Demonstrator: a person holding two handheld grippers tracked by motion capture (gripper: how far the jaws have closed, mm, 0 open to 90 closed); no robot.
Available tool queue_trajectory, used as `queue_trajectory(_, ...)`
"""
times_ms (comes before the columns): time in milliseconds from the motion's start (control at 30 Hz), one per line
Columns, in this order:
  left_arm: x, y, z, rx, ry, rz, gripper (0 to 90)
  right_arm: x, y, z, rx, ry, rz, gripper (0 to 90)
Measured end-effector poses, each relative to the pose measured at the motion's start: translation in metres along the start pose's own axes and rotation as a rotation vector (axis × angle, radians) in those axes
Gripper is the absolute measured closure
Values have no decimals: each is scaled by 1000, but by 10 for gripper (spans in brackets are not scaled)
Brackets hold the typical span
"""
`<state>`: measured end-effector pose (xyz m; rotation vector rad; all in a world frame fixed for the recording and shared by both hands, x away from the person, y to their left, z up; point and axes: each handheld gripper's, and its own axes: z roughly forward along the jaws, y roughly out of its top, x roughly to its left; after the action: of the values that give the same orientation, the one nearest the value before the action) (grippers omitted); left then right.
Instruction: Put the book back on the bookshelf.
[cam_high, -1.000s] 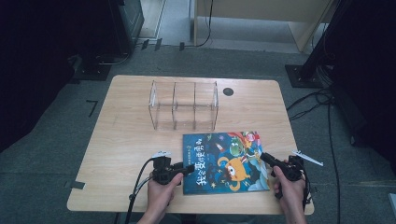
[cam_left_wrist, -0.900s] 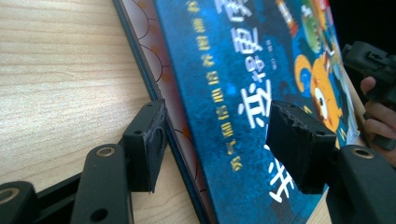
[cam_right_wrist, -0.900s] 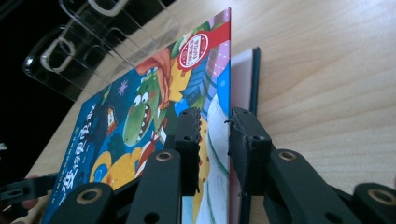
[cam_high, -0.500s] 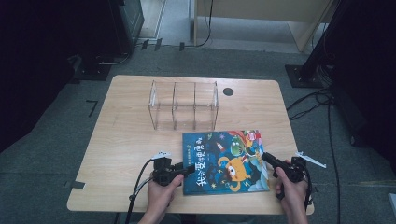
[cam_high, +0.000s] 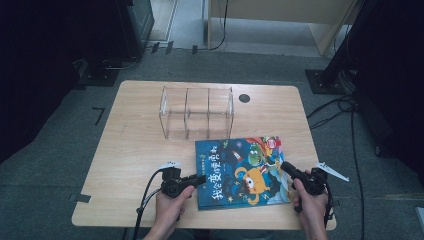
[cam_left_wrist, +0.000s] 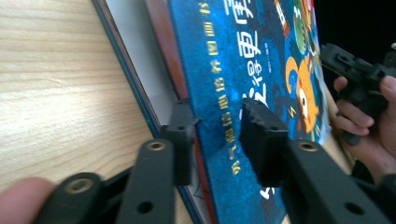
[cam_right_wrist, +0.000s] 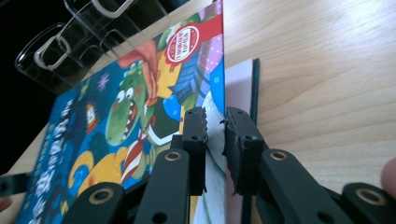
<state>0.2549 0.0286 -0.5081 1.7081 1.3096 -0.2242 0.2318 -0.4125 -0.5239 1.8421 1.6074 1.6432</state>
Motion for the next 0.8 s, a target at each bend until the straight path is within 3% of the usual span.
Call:
queue_trajectory(67, 0, -1, 1, 10, -19, 2, 692, 0, 0, 0, -8, -6, 2, 792)
queue_trajectory(167, -1, -2, 4, 31, -52, 7, 714, 2, 3, 4, -37, -54, -13, 788)
queue_trajectory(300, -3, -4, 8, 41, -70, 15, 709, 6, 5, 9, -57, -109, -57, 782)
queue_trajectory(467, -4, -5, 9, 48, -93, 14, 720, 6, 5, 14, -74, -136, -108, 775)
queue_trajectory(600, -5, -4, 7, 38, -151, -17, 760, 7, 6, 18, -80, -152, -159, 738)
queue_trajectory(667, -5, -4, 6, 32, -192, -40, 773, 7, 7, 19, -65, -172, -169, 734)
queue_trajectory(800, -5, -2, 4, 18, -237, -64, 795, 7, 8, 23, -33, -191, -175, 715)
